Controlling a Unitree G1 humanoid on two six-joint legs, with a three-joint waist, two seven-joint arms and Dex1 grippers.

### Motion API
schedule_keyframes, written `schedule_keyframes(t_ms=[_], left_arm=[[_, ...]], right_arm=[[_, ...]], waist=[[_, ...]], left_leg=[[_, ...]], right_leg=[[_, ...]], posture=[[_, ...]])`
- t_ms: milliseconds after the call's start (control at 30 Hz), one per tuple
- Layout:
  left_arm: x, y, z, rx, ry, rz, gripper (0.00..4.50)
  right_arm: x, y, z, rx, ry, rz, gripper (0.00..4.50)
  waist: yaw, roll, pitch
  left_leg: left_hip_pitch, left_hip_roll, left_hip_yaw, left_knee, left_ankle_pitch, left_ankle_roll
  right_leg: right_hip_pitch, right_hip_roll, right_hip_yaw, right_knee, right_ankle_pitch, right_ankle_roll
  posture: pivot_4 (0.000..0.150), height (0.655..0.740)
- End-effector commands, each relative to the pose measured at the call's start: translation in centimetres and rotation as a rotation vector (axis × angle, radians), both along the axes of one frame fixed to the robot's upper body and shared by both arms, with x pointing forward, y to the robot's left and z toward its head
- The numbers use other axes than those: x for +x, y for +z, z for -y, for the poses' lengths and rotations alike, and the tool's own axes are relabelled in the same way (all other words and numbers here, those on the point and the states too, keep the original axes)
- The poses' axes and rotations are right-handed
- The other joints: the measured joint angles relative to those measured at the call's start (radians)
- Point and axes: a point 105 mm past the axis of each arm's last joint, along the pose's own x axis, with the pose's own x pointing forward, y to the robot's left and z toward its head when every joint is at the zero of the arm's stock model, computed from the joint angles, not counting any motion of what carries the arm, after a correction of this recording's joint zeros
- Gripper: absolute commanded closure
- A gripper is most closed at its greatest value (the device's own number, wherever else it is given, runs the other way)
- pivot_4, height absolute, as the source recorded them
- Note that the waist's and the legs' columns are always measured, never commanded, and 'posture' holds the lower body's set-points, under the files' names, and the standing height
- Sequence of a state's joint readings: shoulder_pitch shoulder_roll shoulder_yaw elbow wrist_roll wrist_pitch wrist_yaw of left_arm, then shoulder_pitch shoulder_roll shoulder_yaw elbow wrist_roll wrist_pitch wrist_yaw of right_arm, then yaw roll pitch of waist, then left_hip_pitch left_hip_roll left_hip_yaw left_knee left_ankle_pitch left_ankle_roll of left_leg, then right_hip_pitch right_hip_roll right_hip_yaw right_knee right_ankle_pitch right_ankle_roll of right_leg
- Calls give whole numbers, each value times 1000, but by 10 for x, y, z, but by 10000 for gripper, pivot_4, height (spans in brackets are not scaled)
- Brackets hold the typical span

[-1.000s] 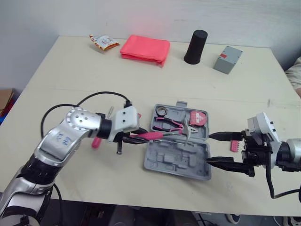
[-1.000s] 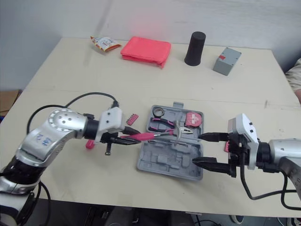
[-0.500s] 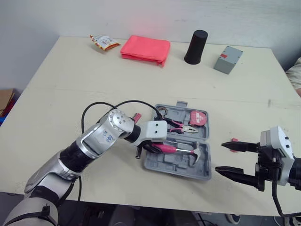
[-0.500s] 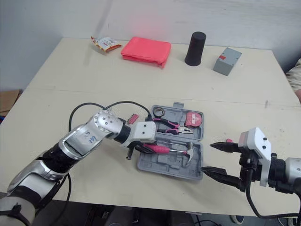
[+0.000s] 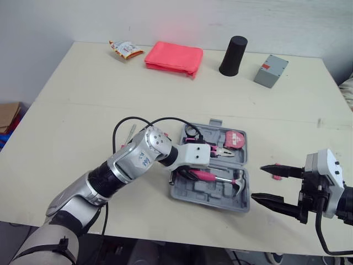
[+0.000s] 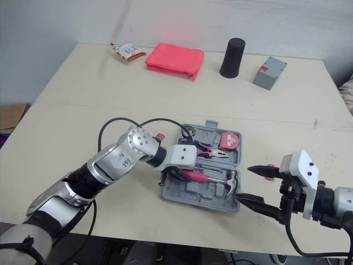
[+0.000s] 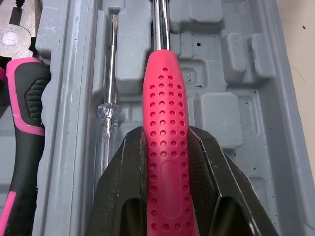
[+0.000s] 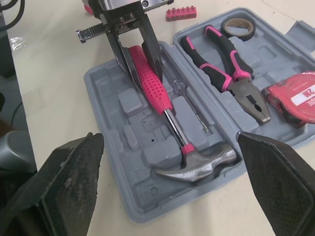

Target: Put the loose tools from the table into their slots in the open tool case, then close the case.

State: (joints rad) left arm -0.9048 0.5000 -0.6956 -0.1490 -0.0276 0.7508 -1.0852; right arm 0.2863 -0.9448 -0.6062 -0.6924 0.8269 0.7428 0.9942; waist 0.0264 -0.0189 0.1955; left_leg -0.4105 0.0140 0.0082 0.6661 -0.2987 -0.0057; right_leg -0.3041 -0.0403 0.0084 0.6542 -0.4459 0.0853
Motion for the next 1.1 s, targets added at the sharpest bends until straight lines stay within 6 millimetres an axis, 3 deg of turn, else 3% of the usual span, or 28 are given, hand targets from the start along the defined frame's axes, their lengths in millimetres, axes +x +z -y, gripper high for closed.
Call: schedule_keyframes(t_ms=[33, 267, 300, 500, 600, 733, 867, 1100], left_arm=[[0, 9, 5, -8, -29, 41, 35042], [-3, 40, 3, -125, -3, 3, 2453], [-3, 41, 2, -143, 13, -17, 794], [1, 43, -1, -335, 24, -127, 794], [8, 42, 2, -531, -1, -98, 8884], [21, 26, 4, -609, 69, -95, 26579], [11, 14, 9, -614, 47, -161, 44626], [4, -6, 13, -530, 24, -167, 44626]], right_arm=[[0, 6, -4, 10, 20, 39, 0], [3, 4, -6, 19, 23, 43, 0], [3, 4, -6, 19, 23, 44, 0], [4, 2, -7, 25, 26, 42, 0], [6, 0, -7, 24, 27, 39, 0], [7, -1, -6, 20, 30, 40, 0], [8, -1, -6, 15, 27, 45, 0], [8, -2, -3, -1, 22, 47, 0]], waist=[[0, 0, 0], [-1, 0, 0], [-1, 0, 0], [-1, 0, 0], [0, 1, -1], [0, 1, -1], [-1, 1, -1], [-1, 1, -1]], left_leg=[[0, 0, 0, 0, 0, 0], [0, 0, 0, 0, 0, 0], [0, 0, 0, 0, 0, 0], [0, 0, 0, 1, 0, 0], [0, 0, 0, 1, 0, 0], [1, 0, 0, 3, 0, 0], [1, 0, 0, 3, 0, 0], [1, 0, 0, 4, 0, 0]], right_leg=[[0, 0, 0, 0, 0, 0], [0, 0, 0, 1, 0, 0], [0, 0, 0, 1, 0, 0], [0, 0, 0, 2, 0, 0], [0, 0, -1, 2, 0, 0], [0, 0, -1, 3, 0, 0], [0, 0, -1, 4, 0, 0], [0, 0, -1, 4, 0, 0]], posture=[[1500, 7361], [1500, 7361], [1500, 7361], [1500, 7361], [1500, 7361], [1500, 7361], [1500, 7361], [1500, 7361]])
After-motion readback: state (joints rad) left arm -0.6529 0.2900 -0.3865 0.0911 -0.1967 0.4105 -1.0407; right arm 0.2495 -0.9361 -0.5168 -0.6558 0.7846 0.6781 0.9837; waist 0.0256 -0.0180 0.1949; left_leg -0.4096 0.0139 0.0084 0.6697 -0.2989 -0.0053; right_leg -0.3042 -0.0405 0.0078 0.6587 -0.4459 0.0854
